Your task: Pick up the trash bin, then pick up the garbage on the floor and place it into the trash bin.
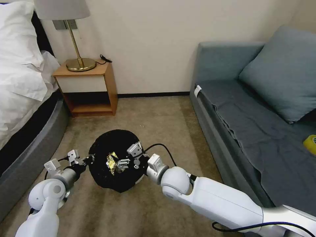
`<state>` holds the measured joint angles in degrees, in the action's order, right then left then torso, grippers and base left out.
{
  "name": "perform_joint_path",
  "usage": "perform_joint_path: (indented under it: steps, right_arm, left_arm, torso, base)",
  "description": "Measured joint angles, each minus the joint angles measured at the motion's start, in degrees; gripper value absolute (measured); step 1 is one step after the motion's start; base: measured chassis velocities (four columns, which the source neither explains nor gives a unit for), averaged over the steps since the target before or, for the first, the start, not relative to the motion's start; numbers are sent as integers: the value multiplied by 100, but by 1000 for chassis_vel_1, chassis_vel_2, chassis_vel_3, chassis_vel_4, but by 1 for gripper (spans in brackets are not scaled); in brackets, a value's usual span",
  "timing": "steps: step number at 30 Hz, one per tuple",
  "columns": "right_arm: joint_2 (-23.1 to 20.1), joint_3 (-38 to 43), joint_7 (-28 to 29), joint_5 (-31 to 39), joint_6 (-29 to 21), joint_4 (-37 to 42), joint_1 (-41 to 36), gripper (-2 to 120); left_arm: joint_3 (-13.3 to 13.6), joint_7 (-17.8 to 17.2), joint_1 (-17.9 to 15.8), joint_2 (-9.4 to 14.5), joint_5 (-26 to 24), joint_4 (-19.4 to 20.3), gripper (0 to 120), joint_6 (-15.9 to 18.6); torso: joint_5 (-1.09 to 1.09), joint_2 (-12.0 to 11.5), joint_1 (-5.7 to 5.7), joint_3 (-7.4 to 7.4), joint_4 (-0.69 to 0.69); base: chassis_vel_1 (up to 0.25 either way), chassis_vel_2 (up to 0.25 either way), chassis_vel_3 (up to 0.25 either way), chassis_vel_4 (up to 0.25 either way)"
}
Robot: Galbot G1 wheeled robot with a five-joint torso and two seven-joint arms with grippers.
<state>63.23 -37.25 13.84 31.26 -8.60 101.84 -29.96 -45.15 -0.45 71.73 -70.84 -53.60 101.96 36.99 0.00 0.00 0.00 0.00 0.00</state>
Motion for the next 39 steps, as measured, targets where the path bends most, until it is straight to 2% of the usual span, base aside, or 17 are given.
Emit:
perform_joint_path:
  steps: [5,8,9,12,17,20,25,28,36,39]
  right_arm:
    - [1,219,146,-416,73,4,-36,100]
    - [-5,760,482,-1165,156,16,-252,100]
    - [-5,760,482,-1165,156,16,-252,100]
    - [0,1545,725,-1710,147,146,-678,100]
    - [-169,2352,801,-1921,24,418,-1293,100]
    - [-510,2941,809,-1965,-26,736,-1885,100]
    - [-737,3672,727,-1979,-37,1204,-2559,100]
    - [-746,4068,643,-2051,-43,1472,-2973,100]
    - [-590,4798,311,-2355,83,1929,-4104,100]
    - [-537,5065,183,-2442,167,2084,-4504,100]
  left_arm:
    - [-2,-39,-1,-5,0,-1,4,-3]
    - [-16,-71,-1,-34,19,-11,4,-31]
    - [-16,-71,-1,-34,19,-11,4,-31]
    - [-25,-153,9,-41,136,-35,4,-57]
    - [-27,-305,19,-47,264,-38,4,-65]
    - [-21,-490,20,-78,302,-40,4,-50]
    - [9,-756,5,-163,305,-159,4,-47]
    - [28,-888,-6,-219,300,-234,4,-46]
    - [69,-930,-32,-289,339,-413,4,-61]
    - [74,-863,-33,-298,341,-413,13,-63]
  torso:
    - [0,0,0,0,0]
    - [0,0,0,0,0]
    - [0,0,0,0,0]
    - [0,0,0,0,1]
    - [2,0,0,0,0]
    - [1,0,0,0,-3]
    - [0,1,0,0,0]
    - [1,1,0,0,-1]
    - [0,1,0,0,-1]
    - [1,1,0,0,-2]
  base:
    - [0,0,0,0]
    - [0,0,0,0]
    - [0,0,0,0]
    - [0,0,0,0]
    - [0,0,0,0]
    - [0,0,0,0]
    - [0,0,0,0]
    - [0,0,0,0]
    - [0,0,0,0]
    - [0,0,0,0]
